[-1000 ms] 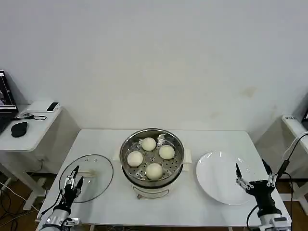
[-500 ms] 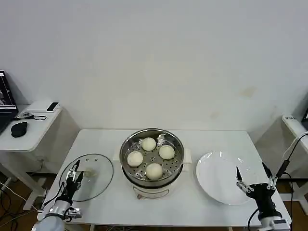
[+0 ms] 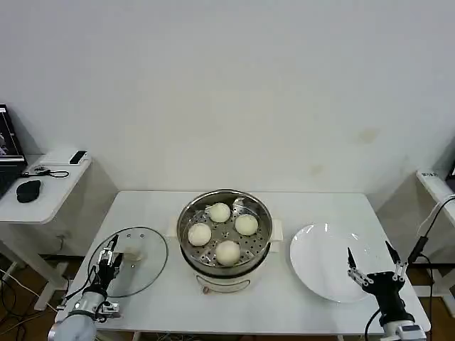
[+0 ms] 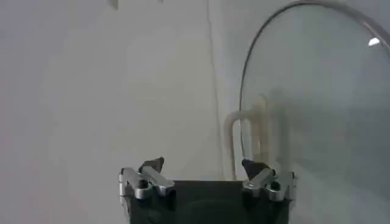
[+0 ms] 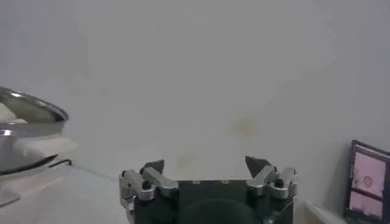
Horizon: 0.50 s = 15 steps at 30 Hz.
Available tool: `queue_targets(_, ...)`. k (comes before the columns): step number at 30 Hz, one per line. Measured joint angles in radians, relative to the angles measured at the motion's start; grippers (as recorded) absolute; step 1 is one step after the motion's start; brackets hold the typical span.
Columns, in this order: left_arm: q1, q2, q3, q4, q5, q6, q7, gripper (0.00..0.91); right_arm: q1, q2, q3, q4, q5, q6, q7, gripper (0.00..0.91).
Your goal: Take steamed baozi put them in steamer then cover it.
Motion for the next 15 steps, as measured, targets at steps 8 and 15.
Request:
queue_targets(8,-0.041,-0.002,0.018,0.041,0.005,0.000,-0.004,0.554,-0.002,0.006,0.001,-0.004,-0.004,0.006,0.001,0.907)
queue_targets(15,-0.057,0.000,0.029,0.050,0.009,-0.005,0.001,0.000,-0.002,0.008,0.001,-0.006,-0.007,0.008,0.001,0.907)
